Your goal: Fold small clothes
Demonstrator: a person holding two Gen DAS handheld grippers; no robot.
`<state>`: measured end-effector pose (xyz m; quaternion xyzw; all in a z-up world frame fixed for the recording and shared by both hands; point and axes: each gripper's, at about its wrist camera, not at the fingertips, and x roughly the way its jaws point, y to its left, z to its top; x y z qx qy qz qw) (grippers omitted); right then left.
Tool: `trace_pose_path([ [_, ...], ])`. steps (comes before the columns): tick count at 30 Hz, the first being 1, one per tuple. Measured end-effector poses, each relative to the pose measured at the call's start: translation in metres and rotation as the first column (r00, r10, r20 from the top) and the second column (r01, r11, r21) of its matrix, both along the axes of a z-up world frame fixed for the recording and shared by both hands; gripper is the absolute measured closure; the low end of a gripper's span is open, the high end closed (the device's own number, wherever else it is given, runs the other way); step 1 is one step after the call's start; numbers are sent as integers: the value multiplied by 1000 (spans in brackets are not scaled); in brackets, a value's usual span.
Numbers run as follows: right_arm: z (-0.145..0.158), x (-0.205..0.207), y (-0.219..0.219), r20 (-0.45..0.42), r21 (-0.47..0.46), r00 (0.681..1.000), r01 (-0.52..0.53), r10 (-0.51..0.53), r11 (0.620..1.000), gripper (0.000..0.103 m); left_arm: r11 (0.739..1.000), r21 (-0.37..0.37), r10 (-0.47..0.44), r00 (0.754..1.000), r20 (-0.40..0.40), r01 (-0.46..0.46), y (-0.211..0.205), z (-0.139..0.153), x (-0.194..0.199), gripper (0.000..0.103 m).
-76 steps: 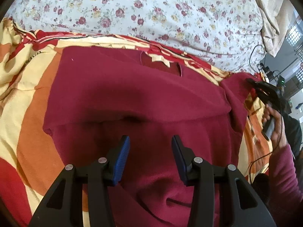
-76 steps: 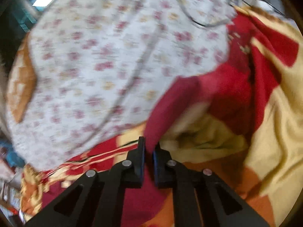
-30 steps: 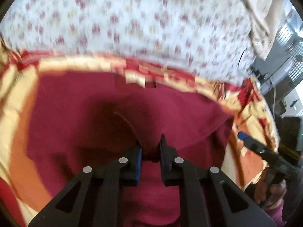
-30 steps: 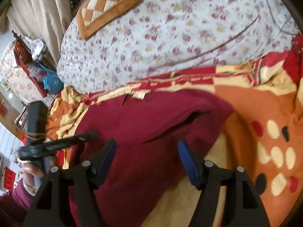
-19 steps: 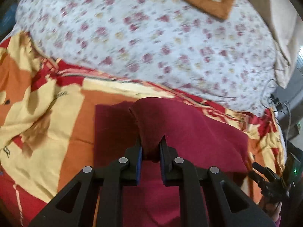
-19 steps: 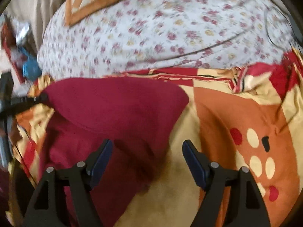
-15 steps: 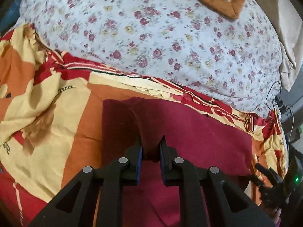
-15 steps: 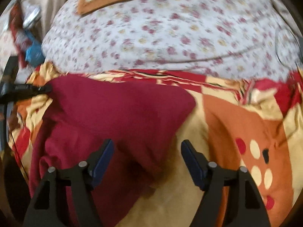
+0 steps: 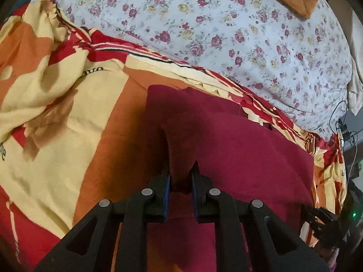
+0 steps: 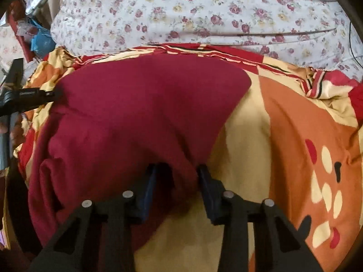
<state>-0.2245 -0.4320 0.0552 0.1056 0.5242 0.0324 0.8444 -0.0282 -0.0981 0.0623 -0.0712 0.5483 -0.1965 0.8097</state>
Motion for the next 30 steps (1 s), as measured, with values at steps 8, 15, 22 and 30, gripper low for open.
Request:
trace_pose_path([
  [8, 14, 15, -57, 100, 244, 944, 283, -315, 927, 28, 999, 39, -14, 999, 30, 12, -9, 3, -1, 98],
  [15, -7, 56, -49, 64, 132, 953, 286, -296, 949, 75, 999, 33, -29, 999, 21, 28, -5, 0, -1, 97],
  [22, -2, 51, -52, 37, 101, 942, 328, -333, 939, 75, 998, 54, -32, 999, 39, 30, -9, -4, -3, 96],
  [30, 0, 17, 10, -9, -62, 989, 149, -150, 987, 46, 999, 40, -21, 1000, 24, 20, -7, -8, -4, 88],
])
